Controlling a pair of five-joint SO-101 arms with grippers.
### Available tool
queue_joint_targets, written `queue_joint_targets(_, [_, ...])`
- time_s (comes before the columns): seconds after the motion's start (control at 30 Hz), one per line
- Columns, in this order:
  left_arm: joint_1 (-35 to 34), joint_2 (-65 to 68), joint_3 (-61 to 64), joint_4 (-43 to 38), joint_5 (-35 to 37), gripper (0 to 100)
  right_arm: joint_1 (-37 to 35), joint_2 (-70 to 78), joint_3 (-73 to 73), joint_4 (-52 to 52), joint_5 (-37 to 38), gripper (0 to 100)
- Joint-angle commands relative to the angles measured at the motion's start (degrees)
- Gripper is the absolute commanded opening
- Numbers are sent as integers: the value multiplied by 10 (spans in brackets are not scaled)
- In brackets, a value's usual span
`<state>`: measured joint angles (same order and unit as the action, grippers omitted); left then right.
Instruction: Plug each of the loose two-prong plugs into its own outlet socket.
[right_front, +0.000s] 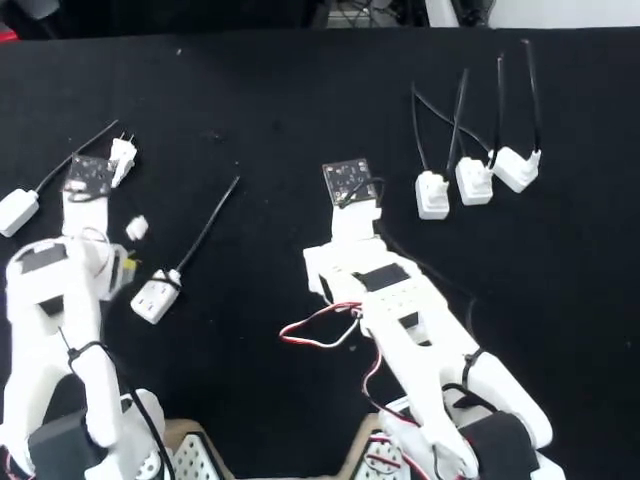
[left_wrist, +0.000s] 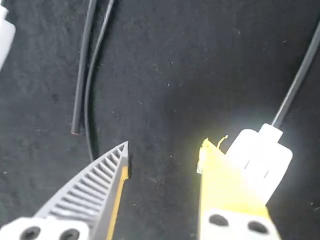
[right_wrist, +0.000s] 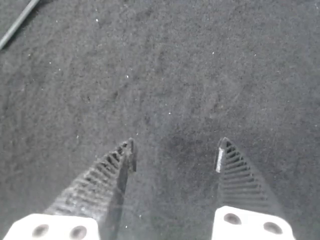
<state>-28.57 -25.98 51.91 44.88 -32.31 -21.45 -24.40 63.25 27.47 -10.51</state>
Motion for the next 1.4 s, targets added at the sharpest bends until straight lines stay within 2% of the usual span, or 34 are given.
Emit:
queue_joint_targets(0.0, [11,-6,41,-31,-4,227,-3,-22,-22,-14,-5,250])
queue_joint_targets(0.07, [25,-11,60,-14,-4,226,-3,-22,-22,-14,-5,250])
queue_joint_targets(0.2, [61,-12,60,85,0,224,-2,-26,-22,-14,-5,250])
queue_joint_targets(0.43, [118,-12,2,217,27,224,-1,-26,-22,-14,-5,250])
queue_joint_targets(0.63, [235,-6,-4,210,101,226,0,-26,-23,-14,-5,250])
queue_joint_targets(0.73, [279,-6,21,197,109,225,1,-27,-22,-14,-5,250])
queue_joint_targets(0.87, [259,-12,6,239,99,224,1,-27,-23,-13,-5,250])
queue_joint_targets(1.0, [215,-12,-104,331,82,225,1,-27,-24,-13,-5,250])
queue_joint_targets(1.1, [196,-5,-167,356,84,226,1,-27,-24,-13,-5,250])
queue_joint_targets(1.37, [196,-5,-49,215,71,227,8,-27,-24,-11,-5,250])
